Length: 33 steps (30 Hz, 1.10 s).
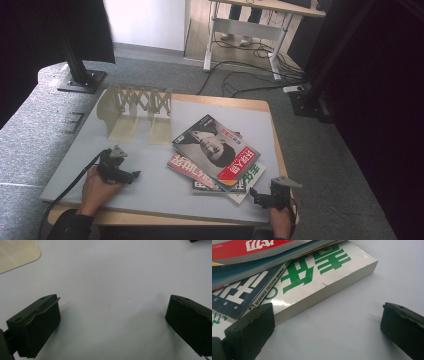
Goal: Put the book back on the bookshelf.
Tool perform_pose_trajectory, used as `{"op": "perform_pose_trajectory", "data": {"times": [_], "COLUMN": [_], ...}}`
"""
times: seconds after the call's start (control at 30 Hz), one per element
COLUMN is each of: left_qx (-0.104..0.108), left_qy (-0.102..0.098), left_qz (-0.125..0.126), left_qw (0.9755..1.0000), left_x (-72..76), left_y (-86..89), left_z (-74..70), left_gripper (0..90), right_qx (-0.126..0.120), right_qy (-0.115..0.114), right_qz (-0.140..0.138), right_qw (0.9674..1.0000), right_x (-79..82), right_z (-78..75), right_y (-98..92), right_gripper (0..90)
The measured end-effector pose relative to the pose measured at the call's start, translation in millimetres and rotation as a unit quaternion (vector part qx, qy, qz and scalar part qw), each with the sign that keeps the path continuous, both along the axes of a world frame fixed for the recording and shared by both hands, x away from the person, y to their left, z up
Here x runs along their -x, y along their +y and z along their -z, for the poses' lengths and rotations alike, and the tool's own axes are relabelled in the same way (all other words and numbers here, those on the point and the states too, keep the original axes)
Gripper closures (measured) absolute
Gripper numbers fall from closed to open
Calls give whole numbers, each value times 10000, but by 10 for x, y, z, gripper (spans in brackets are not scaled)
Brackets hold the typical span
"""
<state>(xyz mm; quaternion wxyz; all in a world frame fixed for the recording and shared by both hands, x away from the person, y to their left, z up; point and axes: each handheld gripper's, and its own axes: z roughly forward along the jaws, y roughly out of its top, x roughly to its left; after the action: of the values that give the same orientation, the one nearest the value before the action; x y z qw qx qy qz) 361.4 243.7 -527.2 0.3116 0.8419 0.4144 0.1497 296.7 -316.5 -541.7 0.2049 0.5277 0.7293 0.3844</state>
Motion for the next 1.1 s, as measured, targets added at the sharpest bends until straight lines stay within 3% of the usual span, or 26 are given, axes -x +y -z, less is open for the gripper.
{"op": "perform_pose_trajectory", "data": {"times": [0.23,0.47,0.7,0.9,1.0,1.1], "left_qx": [-6,-17,-56,-138,-322,-357], "left_qy": [-1,-9,71,117,14,7], "left_qz": [3,0,-30,169,339,466], "left_qw": [10000,10000,10000,9997,9989,9983], "left_x": [0,3,-18,-35,-12,-1], "left_y": [0,-4,-26,-149,-254,-354], "left_z": [-1,-2,-25,-45,-69,-105], "left_gripper": [0,0,0,0,0,0], "right_qx": [119,51,249,297,281,243], "right_qy": [52,-196,-292,-343,-360,-390], "right_qz": [58,60,-120,-186,-258,-292], "right_qw": [9999,9998,9992,9988,9986,9985], "right_x": [22,67,91,97,100,97], "right_z": [-43,-136,-203,-265,-295,-336], "right_y": [18,37,127,185,212,251], "right_gripper": [55,63,63,48,29,26]}}
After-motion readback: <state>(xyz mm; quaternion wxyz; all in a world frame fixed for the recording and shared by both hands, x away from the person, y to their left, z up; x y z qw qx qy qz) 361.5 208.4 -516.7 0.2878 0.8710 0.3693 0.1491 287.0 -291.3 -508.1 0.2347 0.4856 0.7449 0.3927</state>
